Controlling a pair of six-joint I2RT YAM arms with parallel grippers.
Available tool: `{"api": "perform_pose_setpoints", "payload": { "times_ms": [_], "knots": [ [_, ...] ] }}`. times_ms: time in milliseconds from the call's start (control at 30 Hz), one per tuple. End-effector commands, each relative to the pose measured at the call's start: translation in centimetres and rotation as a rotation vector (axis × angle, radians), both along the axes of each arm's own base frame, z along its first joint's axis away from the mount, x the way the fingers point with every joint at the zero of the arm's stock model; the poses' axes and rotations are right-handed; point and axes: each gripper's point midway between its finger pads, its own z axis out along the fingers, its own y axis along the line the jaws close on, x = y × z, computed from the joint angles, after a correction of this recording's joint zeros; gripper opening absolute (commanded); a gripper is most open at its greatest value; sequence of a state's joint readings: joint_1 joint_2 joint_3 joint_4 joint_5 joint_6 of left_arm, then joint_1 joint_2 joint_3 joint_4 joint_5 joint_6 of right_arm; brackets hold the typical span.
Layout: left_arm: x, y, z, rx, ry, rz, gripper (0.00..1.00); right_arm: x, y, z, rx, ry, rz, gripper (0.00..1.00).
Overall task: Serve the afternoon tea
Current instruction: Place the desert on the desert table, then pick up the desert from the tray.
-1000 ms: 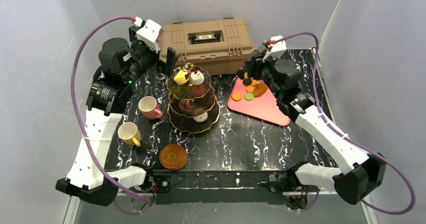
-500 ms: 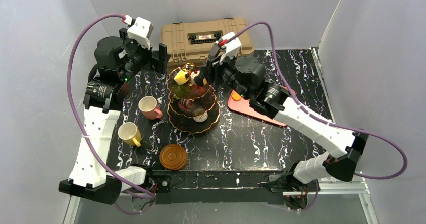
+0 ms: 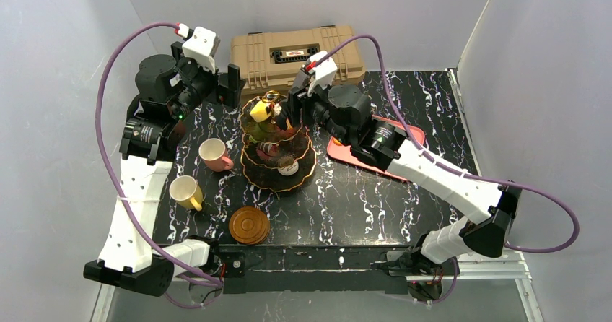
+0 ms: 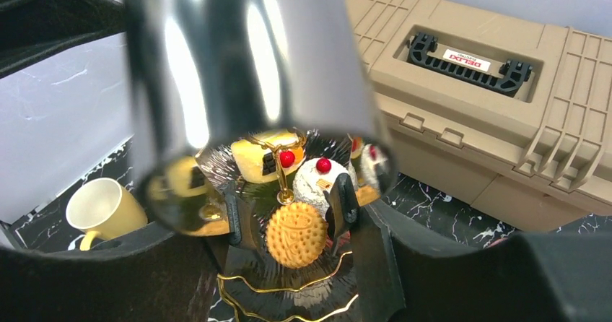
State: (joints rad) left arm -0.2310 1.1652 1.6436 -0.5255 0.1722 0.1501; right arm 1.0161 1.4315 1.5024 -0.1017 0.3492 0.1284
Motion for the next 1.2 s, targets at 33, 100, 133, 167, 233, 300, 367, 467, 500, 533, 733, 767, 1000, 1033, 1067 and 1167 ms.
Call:
{"api": "perform_pose_setpoints", "payload": {
  "times_ms": [33,100,133,167,233,300,367,467,500,533,733,767,1000,1033,1067,1167],
  "knots": [
    [-0.8,0.1,1.1,-0.019,-0.032,-0.007,0.99,-0.4,-0.9,5.2,0.136,-0.081,-0.015,0.66],
    [-0.9,0.1,1.1,-0.020,-0.033,-0.008,0.99,-0.4,-1.1,4.9,0.131,-0.079,-0.019,0.66],
    [-1.0,0.1,1.2,-0.020,-0.036,-0.008,0.99,-0.3,-1.3,5.0,0.132,-0.080,-0.029,0.66],
    [-1.0,0.1,1.3,-0.020,-0.037,-0.008,0.99,-0.3,-1.6,5.1,0.133,-0.083,-0.039,0.66],
    [-1.0,0.1,1.4,-0.019,-0.042,-0.010,0.99,-0.2,-2.2,5.5,0.134,-0.094,-0.059,0.65],
    [-1.1,0.1,1.5,-0.019,-0.044,-0.011,0.99,0.0,-3.3,6.1,0.134,-0.113,-0.093,0.62],
    [-1.1,0.0,1.6,-0.020,-0.044,-0.014,0.99,0.6,-5.0,6.3,0.135,-0.118,-0.141,0.59],
    [-1.2,0.0,1.7,-0.023,-0.048,-0.019,0.99,1.9,-8.2,4.8,0.101,-0.104,-0.225,0.55],
    [-1.2,0.0,1.8,-0.023,-0.049,-0.020,0.99,2.4,-9.5,4.2,0.096,-0.098,-0.256,0.54],
    [-1.2,-0.1,1.7,-0.024,-0.047,-0.024,0.99,2.9,-10.6,3.3,0.092,-0.083,-0.279,0.54],
    [-1.2,-0.2,1.5,-0.023,-0.040,-0.026,0.99,5.6,-14.8,-3.5,0.025,0.004,-0.374,0.54],
    [-1.2,-0.2,1.5,-0.023,-0.039,-0.026,0.99,5.9,-15.2,-4.8,0.007,0.021,-0.380,0.54],
    [-0.9,-0.2,1.5,-0.018,-0.034,-0.027,0.99,8.9,-15.2,-11.0,-0.004,0.087,-0.333,0.55],
    [-0.8,-0.2,1.5,-0.016,-0.035,-0.028,0.99,9.3,-15.4,-12.0,-0.012,0.095,-0.334,0.55],
    [-0.8,-0.2,1.6,-0.015,-0.035,-0.027,0.99,9.6,-15.3,-12.7,-0.018,0.100,-0.330,0.54],
    [-0.8,-0.2,1.5,-0.010,-0.034,-0.026,0.99,10.5,-15.3,-14.6,-0.038,0.111,-0.317,0.56]
  ]
}}
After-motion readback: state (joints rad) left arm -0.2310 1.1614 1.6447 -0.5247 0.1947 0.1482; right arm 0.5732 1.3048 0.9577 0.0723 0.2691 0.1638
